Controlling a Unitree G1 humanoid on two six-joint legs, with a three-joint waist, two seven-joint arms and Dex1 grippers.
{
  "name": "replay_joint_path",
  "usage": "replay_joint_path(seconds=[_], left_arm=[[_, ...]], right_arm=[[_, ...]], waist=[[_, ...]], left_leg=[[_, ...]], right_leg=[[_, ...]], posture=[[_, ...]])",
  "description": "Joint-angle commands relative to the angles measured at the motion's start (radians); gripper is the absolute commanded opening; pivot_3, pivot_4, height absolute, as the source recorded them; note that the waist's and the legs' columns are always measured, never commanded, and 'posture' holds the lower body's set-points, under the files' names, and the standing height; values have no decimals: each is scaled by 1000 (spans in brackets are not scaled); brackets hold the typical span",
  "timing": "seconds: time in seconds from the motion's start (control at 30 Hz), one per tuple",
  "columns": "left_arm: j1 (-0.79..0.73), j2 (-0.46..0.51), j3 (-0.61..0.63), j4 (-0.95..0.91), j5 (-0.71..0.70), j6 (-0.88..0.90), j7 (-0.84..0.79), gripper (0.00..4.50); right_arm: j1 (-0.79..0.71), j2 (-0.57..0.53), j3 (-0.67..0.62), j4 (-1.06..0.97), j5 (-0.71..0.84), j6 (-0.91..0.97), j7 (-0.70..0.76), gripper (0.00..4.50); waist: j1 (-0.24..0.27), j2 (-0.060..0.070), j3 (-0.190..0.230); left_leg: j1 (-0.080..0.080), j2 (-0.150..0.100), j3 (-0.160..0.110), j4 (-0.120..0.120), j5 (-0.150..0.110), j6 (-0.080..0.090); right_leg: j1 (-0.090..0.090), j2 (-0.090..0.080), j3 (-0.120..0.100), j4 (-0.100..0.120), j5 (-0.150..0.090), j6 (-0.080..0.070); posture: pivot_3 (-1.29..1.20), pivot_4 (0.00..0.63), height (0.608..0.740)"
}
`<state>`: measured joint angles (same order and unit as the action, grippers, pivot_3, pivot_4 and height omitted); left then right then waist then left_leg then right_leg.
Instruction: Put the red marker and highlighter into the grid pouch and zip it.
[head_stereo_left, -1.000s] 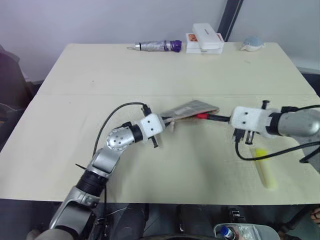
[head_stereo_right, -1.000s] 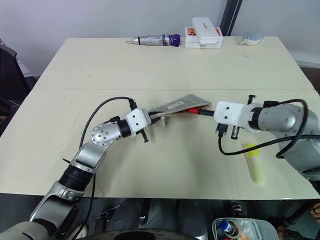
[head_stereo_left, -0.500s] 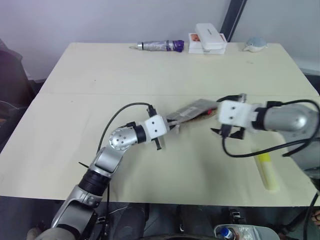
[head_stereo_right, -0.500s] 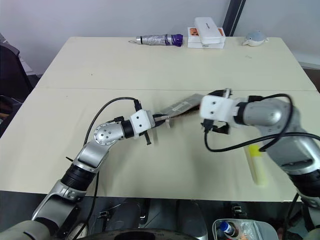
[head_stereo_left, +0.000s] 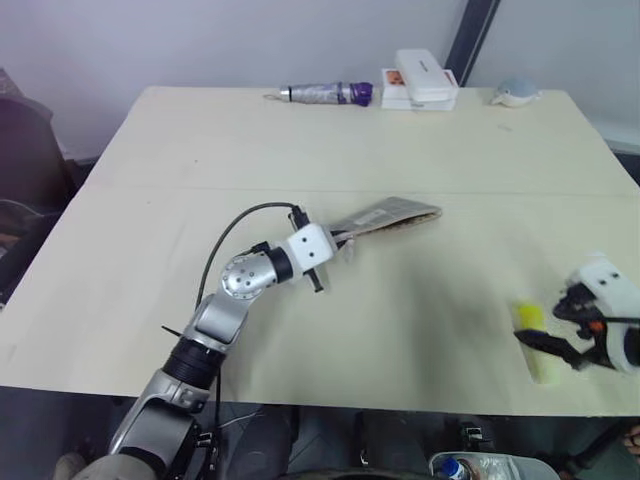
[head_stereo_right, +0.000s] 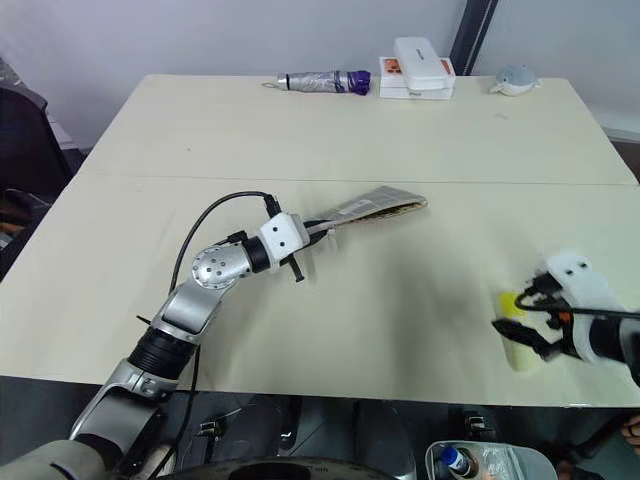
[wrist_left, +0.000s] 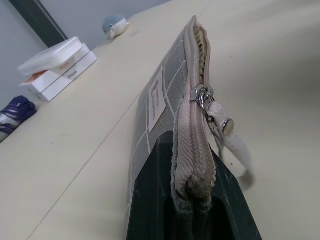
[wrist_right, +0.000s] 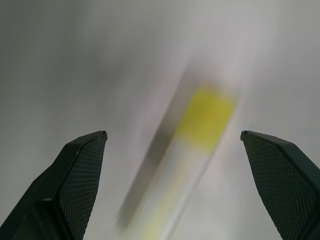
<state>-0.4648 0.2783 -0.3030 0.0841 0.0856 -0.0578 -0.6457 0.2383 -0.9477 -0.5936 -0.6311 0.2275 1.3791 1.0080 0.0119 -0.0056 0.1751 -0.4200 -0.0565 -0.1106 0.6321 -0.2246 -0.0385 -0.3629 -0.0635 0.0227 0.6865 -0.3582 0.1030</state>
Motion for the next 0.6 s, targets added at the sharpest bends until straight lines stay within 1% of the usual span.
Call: replay_joint_path(seconds=[0.03,0.13,0.23,0.37,0.4,0.43,0.57,0.6], left_arm=[[-10,-16,-12,-4,-12,-28,-13,0],[-20,-24,-13,4,-12,-34,-19,0],[-25,-29,-9,11,-12,-37,-23,0],[-26,-27,-3,11,-14,-39,-27,0],[-25,-26,-1,11,-14,-39,-28,0],[-22,-25,1,7,-15,-39,-28,0],[-14,-20,3,-4,-16,-35,-29,0],[-11,-19,2,-8,-15,-35,-30,0]], right_arm=[[52,32,-40,-54,24,47,-53,4448],[108,45,2,-30,1,15,-121,4448],[129,40,12,-24,17,-21,-142,3614],[96,19,37,-19,41,-63,-157,1465],[79,8,47,-16,43,-79,-161,991],[62,-10,61,-19,36,-122,-165,814],[-23,-130,154,-47,-34,-407,-162,815],[-65,-163,185,-36,-53,-463,-170,815]], waist=[[0,0,0],[1,0,0],[-1,-1,0],[-3,-1,0],[-3,-1,0],[-3,-1,0],[-8,0,0],[-8,0,0]], left_leg=[[0,0,0,0,0,0],[1,0,0,0,0,0],[2,0,0,0,0,0],[5,0,0,0,0,0],[6,0,0,0,0,0],[6,0,0,-1,0,0],[7,0,1,-1,0,0],[7,0,1,-1,0,0]], right_leg=[[0,0,0,0,0,0],[1,0,0,0,0,0],[2,0,0,0,0,0],[5,0,0,-1,0,0],[5,0,0,-1,0,0],[5,0,0,-1,0,0],[5,0,0,-1,0,1],[6,0,0,-1,0,1]], posture=[[0,150,740],[0,150,740],[0,150,740],[0,150,740],[0,150,740],[0,150,740],[0,150,740],[0,150,740]])
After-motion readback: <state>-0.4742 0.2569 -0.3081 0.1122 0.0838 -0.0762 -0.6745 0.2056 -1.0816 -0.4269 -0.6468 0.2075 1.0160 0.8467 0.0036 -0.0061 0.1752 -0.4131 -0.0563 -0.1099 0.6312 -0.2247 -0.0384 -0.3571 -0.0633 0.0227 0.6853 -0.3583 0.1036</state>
